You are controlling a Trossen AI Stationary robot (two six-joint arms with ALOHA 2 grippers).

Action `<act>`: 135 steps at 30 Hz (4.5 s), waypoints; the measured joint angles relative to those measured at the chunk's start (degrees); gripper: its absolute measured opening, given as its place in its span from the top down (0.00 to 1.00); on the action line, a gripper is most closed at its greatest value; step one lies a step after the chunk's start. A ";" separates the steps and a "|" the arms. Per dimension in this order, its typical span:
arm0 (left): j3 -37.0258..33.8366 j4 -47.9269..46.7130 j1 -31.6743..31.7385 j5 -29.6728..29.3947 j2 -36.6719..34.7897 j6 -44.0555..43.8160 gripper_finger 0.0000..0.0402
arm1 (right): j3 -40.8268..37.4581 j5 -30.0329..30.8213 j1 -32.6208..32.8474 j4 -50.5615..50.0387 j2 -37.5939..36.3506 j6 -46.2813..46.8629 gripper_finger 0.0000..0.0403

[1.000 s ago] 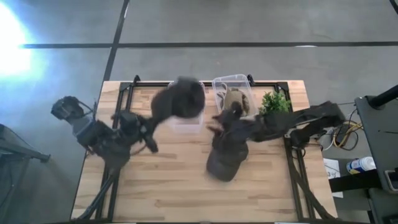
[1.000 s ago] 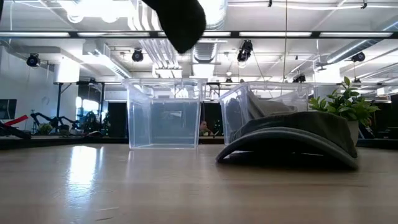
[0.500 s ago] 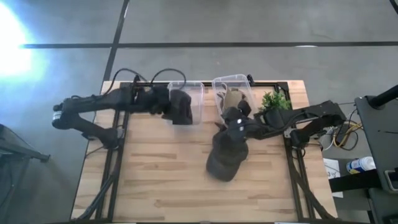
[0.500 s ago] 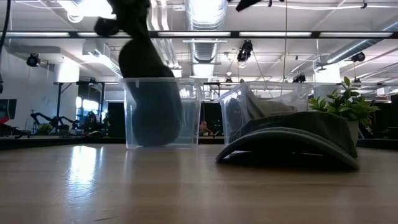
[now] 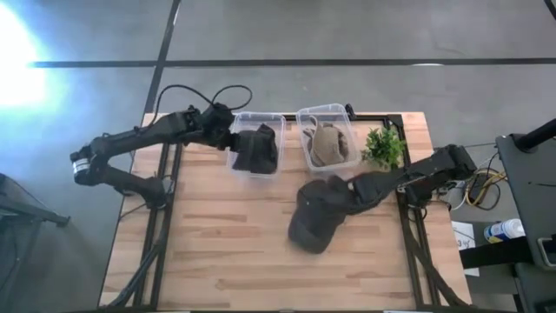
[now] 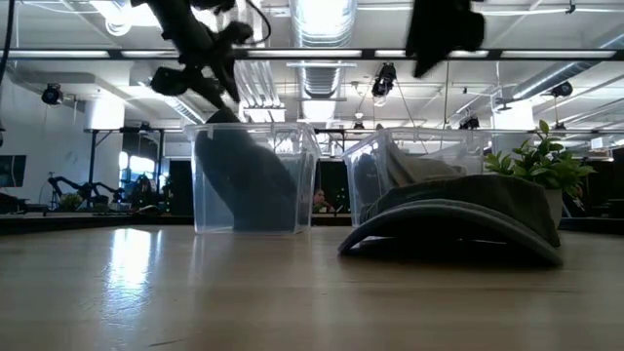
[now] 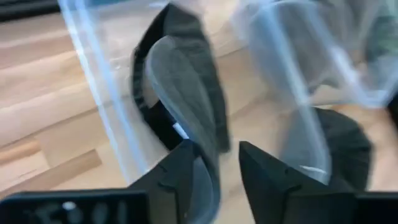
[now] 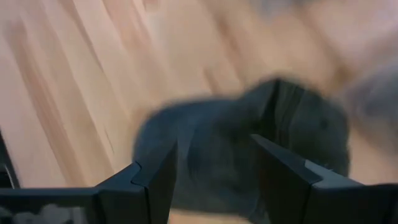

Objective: Pick & Place hat
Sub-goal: Put the bottom black cap into the left transparent bin, then put the black cap into the left transparent bin

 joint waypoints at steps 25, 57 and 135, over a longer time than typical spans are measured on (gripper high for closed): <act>-12.51 29.72 -60.64 -27.96 4.29 -49.56 0.56 | -40.82 -13.86 -0.04 54.79 1.26 26.49 0.52; -13.84 53.47 -64.60 -42.59 33.88 -72.39 0.56 | -8.12 -23.97 2.48 44.15 26.43 18.22 0.52; 5.64 11.25 -1.01 -3.02 21.96 -21.75 0.96 | -7.25 22.57 8.39 -8.81 -1.68 41.92 0.52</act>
